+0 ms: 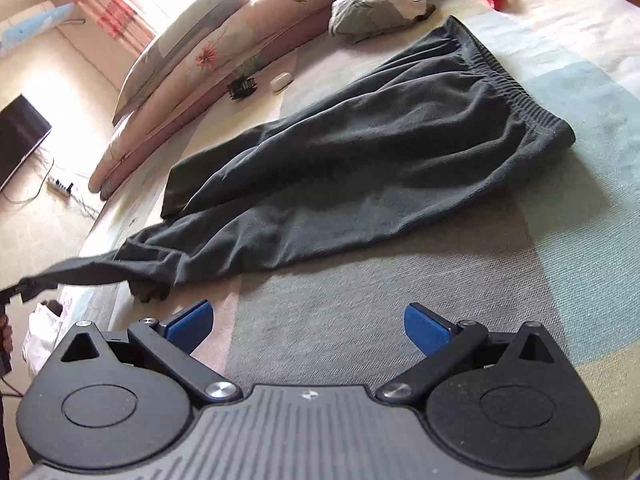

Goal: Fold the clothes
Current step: 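Pull the held leg cuff away from the waistband with the left gripper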

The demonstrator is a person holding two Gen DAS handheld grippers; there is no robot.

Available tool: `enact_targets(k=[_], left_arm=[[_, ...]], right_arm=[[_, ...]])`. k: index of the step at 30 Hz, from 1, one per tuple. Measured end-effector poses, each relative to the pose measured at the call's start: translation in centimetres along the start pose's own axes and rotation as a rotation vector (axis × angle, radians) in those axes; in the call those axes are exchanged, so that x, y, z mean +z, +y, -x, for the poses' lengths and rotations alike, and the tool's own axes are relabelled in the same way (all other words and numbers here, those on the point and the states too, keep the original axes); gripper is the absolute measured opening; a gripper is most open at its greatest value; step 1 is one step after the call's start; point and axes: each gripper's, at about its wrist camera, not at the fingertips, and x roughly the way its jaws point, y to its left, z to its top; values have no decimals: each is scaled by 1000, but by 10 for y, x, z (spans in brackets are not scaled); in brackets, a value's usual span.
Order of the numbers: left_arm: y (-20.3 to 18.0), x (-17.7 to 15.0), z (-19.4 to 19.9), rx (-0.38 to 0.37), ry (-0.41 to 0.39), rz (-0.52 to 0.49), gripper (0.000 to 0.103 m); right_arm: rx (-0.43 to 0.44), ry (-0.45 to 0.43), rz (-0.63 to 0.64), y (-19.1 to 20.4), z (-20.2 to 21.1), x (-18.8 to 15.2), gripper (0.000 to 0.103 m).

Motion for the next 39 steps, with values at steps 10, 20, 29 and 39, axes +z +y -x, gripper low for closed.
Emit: enact_targets(k=[10, 20, 29, 39], left_arm=[[-10, 0, -15, -7, 26, -23, 3], [-17, 0, -11, -11, 29, -43, 3], [-1, -6, 24, -30, -2, -41, 3], [8, -36, 36, -59, 25, -27, 3]], right_arm=[[-5, -116, -189, -58, -13, 25, 76], [-66, -210, -307, -93, -19, 40, 3], [-54, -289, -229, -80, 41, 47, 3], [-129, -244, -200, -110, 89, 35, 5]])
